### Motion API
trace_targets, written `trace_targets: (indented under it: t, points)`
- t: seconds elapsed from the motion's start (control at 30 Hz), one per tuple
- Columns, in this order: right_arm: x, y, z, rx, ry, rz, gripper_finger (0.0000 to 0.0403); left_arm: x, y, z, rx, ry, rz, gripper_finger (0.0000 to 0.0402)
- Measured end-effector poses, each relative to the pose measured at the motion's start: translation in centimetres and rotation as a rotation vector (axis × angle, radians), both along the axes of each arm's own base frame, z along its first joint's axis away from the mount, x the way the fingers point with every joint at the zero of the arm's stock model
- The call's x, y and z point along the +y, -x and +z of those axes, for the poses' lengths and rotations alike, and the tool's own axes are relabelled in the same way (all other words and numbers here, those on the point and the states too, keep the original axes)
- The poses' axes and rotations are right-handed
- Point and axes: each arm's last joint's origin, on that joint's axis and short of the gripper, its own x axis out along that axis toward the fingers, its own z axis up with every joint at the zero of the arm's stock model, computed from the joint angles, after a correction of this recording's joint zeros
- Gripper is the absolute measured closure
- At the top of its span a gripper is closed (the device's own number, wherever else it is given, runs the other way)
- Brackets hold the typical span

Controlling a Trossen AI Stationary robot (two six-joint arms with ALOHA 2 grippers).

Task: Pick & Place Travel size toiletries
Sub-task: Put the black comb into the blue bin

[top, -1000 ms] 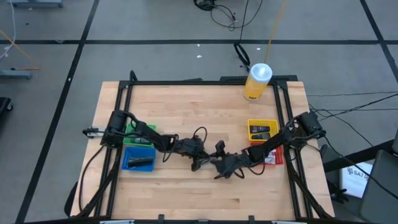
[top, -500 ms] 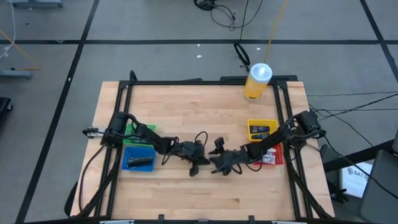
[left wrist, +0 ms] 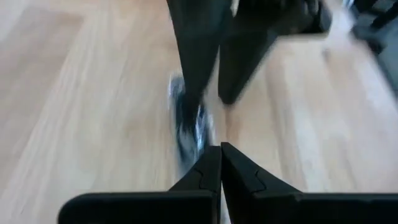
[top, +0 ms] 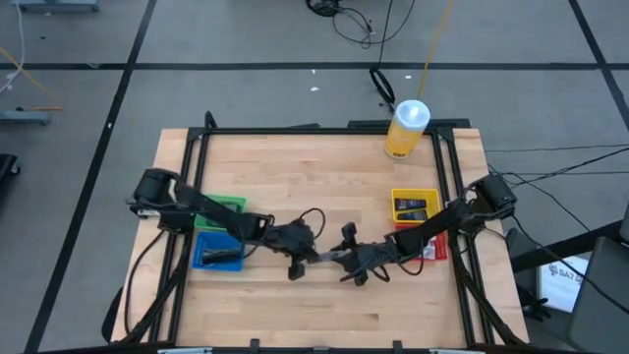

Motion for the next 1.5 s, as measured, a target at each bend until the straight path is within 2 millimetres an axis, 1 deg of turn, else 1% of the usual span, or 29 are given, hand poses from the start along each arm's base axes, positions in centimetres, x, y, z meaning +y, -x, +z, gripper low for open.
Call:
trace_targets:
  t: [0.1, 0.2, 0.3, 0.43, 0.53, 0.63, 0.73, 0.93, 1.03, 1.13, 1.23, 1.37, 1.5]
  points:
    - [0.1, 0.3, -0.2, 0.029, 0.007, 0.011, 0.0266, -0.4, 0.8, 0.3, 0.053, -0.062, 0.04, 0.0399]
    - [0.2, 0.4, -0.4, 0.069, -0.03, 0.036, 0.0252, -0.3, 1.3, -0.5, 0.13, -0.081, 0.107, 0.0397]
    - [-0.3, 0.4, -0.7, 0.105, -0.103, 0.012, 0.0231, -0.2, 1.2, -1.5, 0.168, -0.074, 0.121, 0.0393]
    - [-1.1, 0.0, -1.0, 0.115, -0.204, -0.017, 0.0201, -0.1, 0.6, -2.8, 0.16, -0.075, 0.128, 0.04]
    - [-1.5, -0.2, -1.8, 0.136, -0.204, -0.037, 0.0184, 0.4, -0.1, -3.5, 0.117, -0.075, 0.137, 0.0395]
    - [-1.5, -0.3, -2.2, 0.132, -0.175, -0.02, 0.0175, 0.7, -0.6, -4.3, 0.09, -0.067, 0.134, 0.0394]
    - [-1.4, -0.4, -2.2, 0.129, -0.165, -0.013, 0.0177, 1.1, -1.0, -4.9, 0.083, -0.035, 0.111, 0.0399]
    - [-1.5, -0.3, -2.2, 0.119, -0.128, -0.051, 0.0191, 1.3, -1.4, -6.0, 0.06, 0.018, 0.062, 0.0395]
    - [-1.6, -0.4, -2.2, 0.11, -0.114, -0.07, 0.0198, 1.3, -1.5, -6.0, 0.059, 0.024, 0.056, 0.0399]
    - [-1.6, -0.4, -2.1, 0.106, -0.097, -0.065, 0.0202, 1.3, -1.5, -6.0, 0.057, 0.024, 0.045, 0.0393]
    - [-1.5, -0.3, -2.1, 0.089, -0.055, -0.095, 0.0205, 1.3, -1.5, -5.9, 0.054, 0.036, 0.028, 0.0391]
    - [-1.4, -0.3, -1.8, 0.051, 0.009, -0.143, 0.0211, 1.1, -1.5, -5.9, 0.048, 0.05, 0.01, 0.0399]
    - [-1.3, -0.5, -1.6, 0.024, 0.037, -0.115, 0.0226, 0.9, -1.6, -5.7, 0.013, 0.062, -0.016, 0.039]
